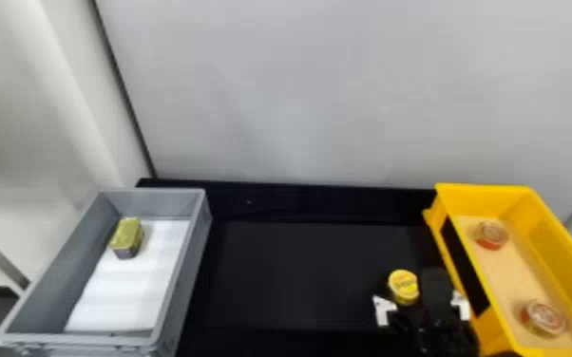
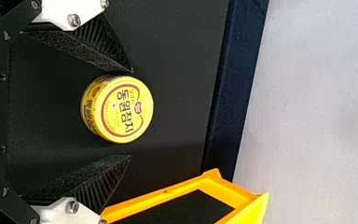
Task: Pick up the round yellow can and place it in the yellow rectangular box
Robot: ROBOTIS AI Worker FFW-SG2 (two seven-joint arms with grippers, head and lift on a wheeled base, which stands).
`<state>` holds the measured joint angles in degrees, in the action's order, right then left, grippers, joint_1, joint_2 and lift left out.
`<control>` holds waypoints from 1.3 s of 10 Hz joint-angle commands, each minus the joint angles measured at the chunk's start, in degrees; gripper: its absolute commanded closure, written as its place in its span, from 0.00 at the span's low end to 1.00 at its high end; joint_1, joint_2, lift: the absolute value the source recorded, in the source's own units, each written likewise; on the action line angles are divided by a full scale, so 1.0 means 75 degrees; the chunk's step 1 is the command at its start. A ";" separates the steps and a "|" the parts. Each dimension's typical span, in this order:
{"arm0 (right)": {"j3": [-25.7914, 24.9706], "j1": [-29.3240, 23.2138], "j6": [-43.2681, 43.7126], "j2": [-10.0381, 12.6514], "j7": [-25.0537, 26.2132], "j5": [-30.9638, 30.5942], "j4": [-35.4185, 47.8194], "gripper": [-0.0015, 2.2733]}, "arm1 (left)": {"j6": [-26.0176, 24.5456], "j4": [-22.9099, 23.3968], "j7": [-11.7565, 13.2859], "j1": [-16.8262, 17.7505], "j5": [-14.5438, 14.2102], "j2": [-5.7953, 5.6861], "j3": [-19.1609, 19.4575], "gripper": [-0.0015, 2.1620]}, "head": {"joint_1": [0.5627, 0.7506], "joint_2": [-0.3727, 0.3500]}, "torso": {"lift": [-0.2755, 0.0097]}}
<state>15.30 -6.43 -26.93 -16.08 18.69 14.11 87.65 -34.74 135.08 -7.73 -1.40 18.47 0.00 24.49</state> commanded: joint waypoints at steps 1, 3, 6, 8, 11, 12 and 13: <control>-0.0012 0.0072 0.0027 0.0000 -0.0136 -0.0007 -0.0144 0.09 | 0.0012 0.0002 -0.0001 0.0011 0.0010 0.0020 -0.0029 0.06 | 0.70 0.53 | 0.73; 0.0000 0.0060 0.0038 0.0000 -0.0136 -0.0019 -0.0109 0.22 | 0.0012 0.0002 -0.0001 -0.0001 0.0010 0.0020 -0.0005 0.06 | 0.70 0.53 | 0.73; 0.0000 0.0036 0.0038 0.0000 -0.0124 -0.0030 -0.0027 0.28 | 0.0012 -0.0010 -0.0001 -0.0001 0.0010 0.0020 0.0018 0.06 | 0.70 0.53 | 0.73; 0.0023 0.0001 0.0050 0.0000 -0.0124 -0.0019 0.0102 0.29 | 0.0012 -0.0010 -0.0001 -0.0001 0.0010 0.0020 0.0042 0.06 | 0.70 0.53 | 0.73; -0.0188 -0.0667 -0.0173 -0.0036 -0.0019 -0.0019 0.1286 0.31 | 0.0071 -0.0022 -0.0013 -0.0001 -0.0036 0.0020 0.0182 0.06 | 0.70 0.53 | 0.73; -0.0235 -0.0913 -0.0302 -0.0129 -0.0019 -0.0007 0.1708 0.31 | 0.0118 -0.0022 -0.0001 -0.0001 -0.0036 0.0020 0.0264 0.06 | 0.70 0.53 | 0.73; -0.0235 -0.1042 -0.0454 -0.0223 -0.0030 0.0005 0.2036 0.32 | 0.0141 -0.0022 -0.0001 -0.0001 -0.0036 0.0020 0.0311 0.06 | 0.70 0.53 | 0.73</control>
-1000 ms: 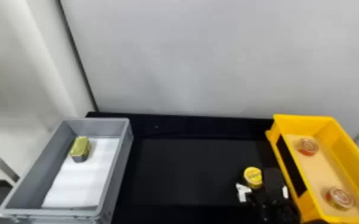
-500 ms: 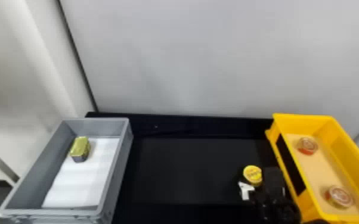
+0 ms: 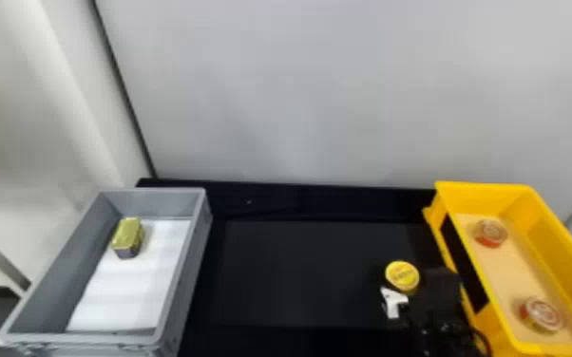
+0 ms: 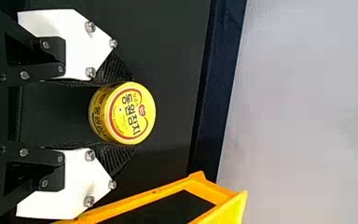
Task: Pick up the round yellow can and place it in the yellow rectangular box
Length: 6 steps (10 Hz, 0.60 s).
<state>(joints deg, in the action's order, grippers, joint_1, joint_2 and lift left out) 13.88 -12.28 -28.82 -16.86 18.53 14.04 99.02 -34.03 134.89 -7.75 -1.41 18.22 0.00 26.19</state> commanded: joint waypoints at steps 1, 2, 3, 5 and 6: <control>-0.0045 -0.0344 -0.0319 -0.0213 -0.0091 0.0027 0.0837 0.32 | 0.0046 0.0002 0.0013 0.0000 -0.0015 0.0020 0.0095 0.06 | 0.70 0.53 | 0.73; -0.0022 -0.0391 -0.0390 -0.0260 -0.0091 0.0027 0.1083 0.32 | 0.0035 0.0002 0.0013 0.0000 -0.0003 0.0020 0.0095 0.06 | 0.70 0.53 | 0.73; -0.0022 -0.0391 -0.0542 -0.0248 -0.0080 0.0027 0.1329 0.32 | 0.0046 -0.0009 0.0013 0.0000 -0.0003 0.0020 0.0107 0.06 | 0.70 0.53 | 0.73; -0.0069 -0.0321 -0.0671 -0.0248 -0.0068 -0.0044 0.1880 0.32 | 0.0035 -0.0021 0.0036 0.0000 -0.0015 0.0020 0.0107 0.06 | 0.70 0.53 | 0.73; -0.0139 -0.0262 -0.0812 -0.0237 -0.0045 -0.0184 0.2208 0.32 | 0.0035 -0.0021 0.0036 0.0012 -0.0015 0.0020 0.0095 0.06 | 0.70 0.53 | 0.73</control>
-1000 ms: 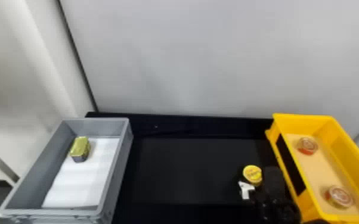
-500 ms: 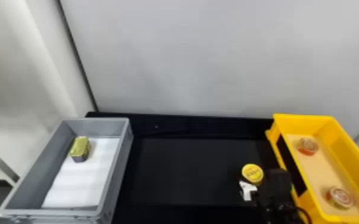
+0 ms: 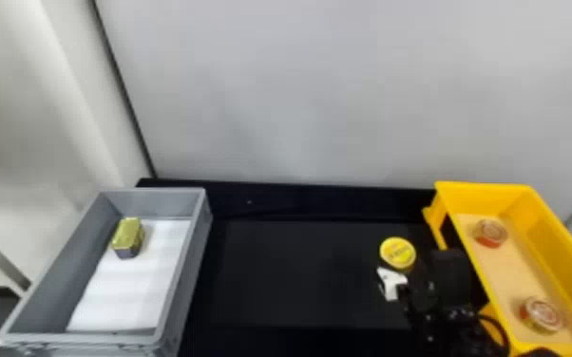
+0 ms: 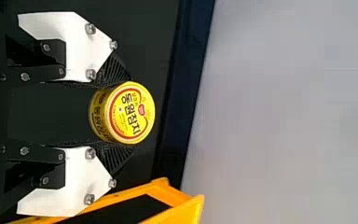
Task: Pick up the round yellow can and place it in the yellow rectangular box
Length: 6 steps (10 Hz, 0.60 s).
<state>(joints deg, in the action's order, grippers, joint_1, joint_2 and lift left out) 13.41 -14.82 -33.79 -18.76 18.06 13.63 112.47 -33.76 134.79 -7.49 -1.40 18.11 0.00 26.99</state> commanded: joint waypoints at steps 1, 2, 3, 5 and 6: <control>-0.0182 0.0147 -0.0196 0.0017 0.0041 -0.0247 0.0660 0.33 | -0.0001 -0.0018 0.0002 0.0011 -0.0001 0.0020 -0.0011 0.06 | 0.70 0.53 | 0.73; -0.0311 0.0182 -0.0279 0.0029 0.0111 -0.0341 0.0941 0.33 | -0.0001 -0.0030 0.0002 0.0011 -0.0001 0.0020 -0.0011 0.06 | 0.70 0.53 | 0.73; -0.0416 0.0194 -0.0361 0.0040 0.0228 -0.0423 0.1246 0.33 | -0.0012 -0.0054 0.0002 0.0011 -0.0013 0.0020 -0.0011 0.06 | 0.70 0.53 | 0.73; -0.0604 0.0194 -0.0490 0.0052 0.0451 -0.0505 0.1621 0.33 | -0.0012 -0.0065 0.0002 0.0022 -0.0025 0.0020 0.0001 0.06 | 0.70 0.53 | 0.73; -0.0756 0.0182 -0.0619 0.0064 0.0556 -0.0587 0.1773 0.33 | -0.0012 -0.0065 0.0002 0.0022 -0.0036 0.0020 0.0013 0.06 | 0.70 0.53 | 0.73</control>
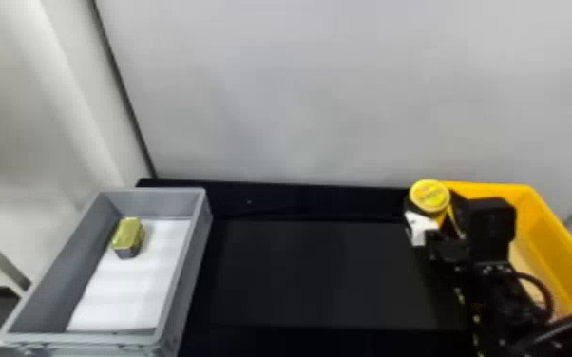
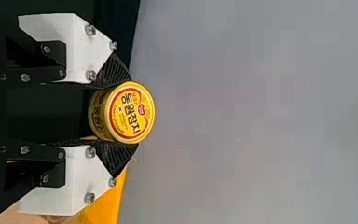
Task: Pick up the round yellow can and place it in the yellow rectangular box
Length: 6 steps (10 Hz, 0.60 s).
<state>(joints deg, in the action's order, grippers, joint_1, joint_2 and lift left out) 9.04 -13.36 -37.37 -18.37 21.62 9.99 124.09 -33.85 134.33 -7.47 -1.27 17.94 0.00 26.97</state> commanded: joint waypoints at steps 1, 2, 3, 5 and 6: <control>-0.0407 -0.0036 -0.0165 0.0024 0.0141 -0.0242 0.0236 0.33 | -0.0012 0.0007 0.0000 -0.0018 -0.0024 0.0020 0.0039 0.06 | 0.70 0.53 | 0.73; -0.0783 -0.0071 -0.0188 0.0036 0.0165 -0.0395 0.0201 0.33 | -0.0012 0.0019 0.0000 -0.0018 -0.0024 0.0020 0.0062 0.06 | 0.70 0.53 | 0.73; -0.1134 -0.0059 -0.0212 0.0024 0.0129 -0.0441 0.0107 0.33 | -0.0012 0.0019 0.0000 -0.0018 -0.0024 0.0020 0.0051 0.06 | 0.70 0.53 | 0.73; -0.1884 -0.0048 -0.0317 0.0024 -0.0058 -0.0699 -0.0057 0.33 | -0.0024 0.0030 0.0012 -0.0030 -0.0024 0.0020 0.0051 0.06 | 0.70 0.53 | 0.73; -0.2177 -0.0048 -0.0364 0.0024 -0.0140 -0.0840 -0.0151 0.33 | -0.0036 0.0042 0.0012 -0.0053 -0.0024 0.0020 0.0062 0.06 | 0.70 0.53 | 0.73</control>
<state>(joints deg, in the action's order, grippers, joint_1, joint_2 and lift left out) -4.05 -13.77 -39.50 -18.14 21.02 5.09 123.89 -34.03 134.51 -7.40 -1.49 17.76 0.00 27.35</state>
